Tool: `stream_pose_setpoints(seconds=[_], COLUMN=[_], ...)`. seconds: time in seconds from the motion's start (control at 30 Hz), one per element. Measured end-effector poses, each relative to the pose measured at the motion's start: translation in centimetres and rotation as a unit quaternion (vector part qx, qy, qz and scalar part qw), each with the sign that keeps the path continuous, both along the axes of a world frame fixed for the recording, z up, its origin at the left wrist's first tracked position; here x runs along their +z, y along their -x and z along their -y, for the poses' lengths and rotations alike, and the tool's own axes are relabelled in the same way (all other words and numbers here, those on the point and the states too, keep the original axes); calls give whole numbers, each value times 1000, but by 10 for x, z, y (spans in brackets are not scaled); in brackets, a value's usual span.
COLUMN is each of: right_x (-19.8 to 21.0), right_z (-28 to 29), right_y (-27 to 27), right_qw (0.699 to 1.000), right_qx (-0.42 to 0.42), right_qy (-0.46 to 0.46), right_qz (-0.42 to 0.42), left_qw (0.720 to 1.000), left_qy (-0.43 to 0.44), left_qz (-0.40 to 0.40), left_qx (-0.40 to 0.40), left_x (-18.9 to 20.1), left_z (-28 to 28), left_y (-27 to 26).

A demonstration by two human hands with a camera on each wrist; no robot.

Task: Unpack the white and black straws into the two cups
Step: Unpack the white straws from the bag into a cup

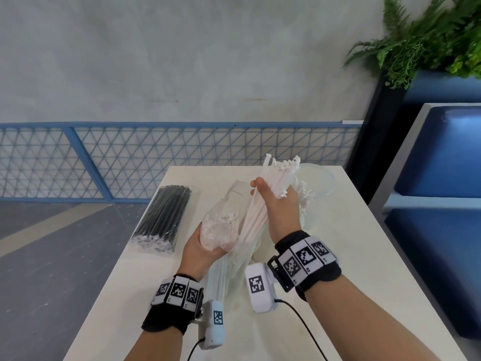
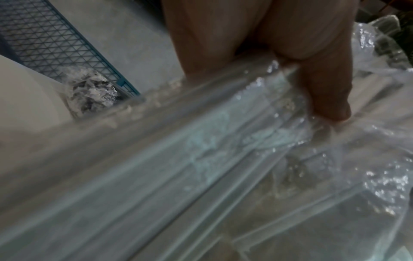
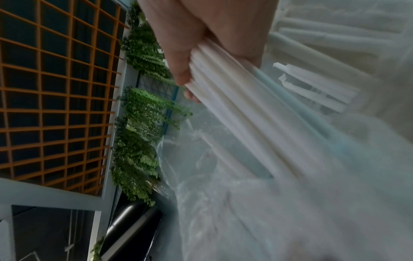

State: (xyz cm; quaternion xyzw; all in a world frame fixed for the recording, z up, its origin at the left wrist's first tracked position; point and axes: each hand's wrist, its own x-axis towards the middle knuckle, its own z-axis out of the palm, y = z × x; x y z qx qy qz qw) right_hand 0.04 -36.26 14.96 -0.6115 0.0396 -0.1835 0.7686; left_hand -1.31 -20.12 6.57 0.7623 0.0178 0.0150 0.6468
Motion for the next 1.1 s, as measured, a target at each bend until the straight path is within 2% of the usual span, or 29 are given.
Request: stream_pose_setpoints(seconds=[0.33, 0.5, 0.6, 0.77, 0.87, 1.1], right_x=[20, 26, 22, 5, 2, 9], right_z=[20, 34, 36, 22, 15, 23], right_y=[-12, -20, -20, -15, -11, -9], right_qw=[997, 990, 993, 994, 994, 994], right_qx=[-40, -62, -48, 32, 59, 4], right_qy=[-69, -125, -103, -56, -37, -100], right_qz=[18, 4, -22, -86, -83, -43], left_qw=[998, 999, 999, 999, 999, 1000], left_qy=[48, 30, 34, 41, 35, 20], left_qz=[-27, -23, -24, -30, -34, -14], left_qx=[-2, -5, 1, 3, 8, 12], left_x=[1, 1, 2, -1, -4, -9], left_z=[0, -2, -2, 2, 1, 0], left_y=[2, 3, 4, 2, 0, -4])
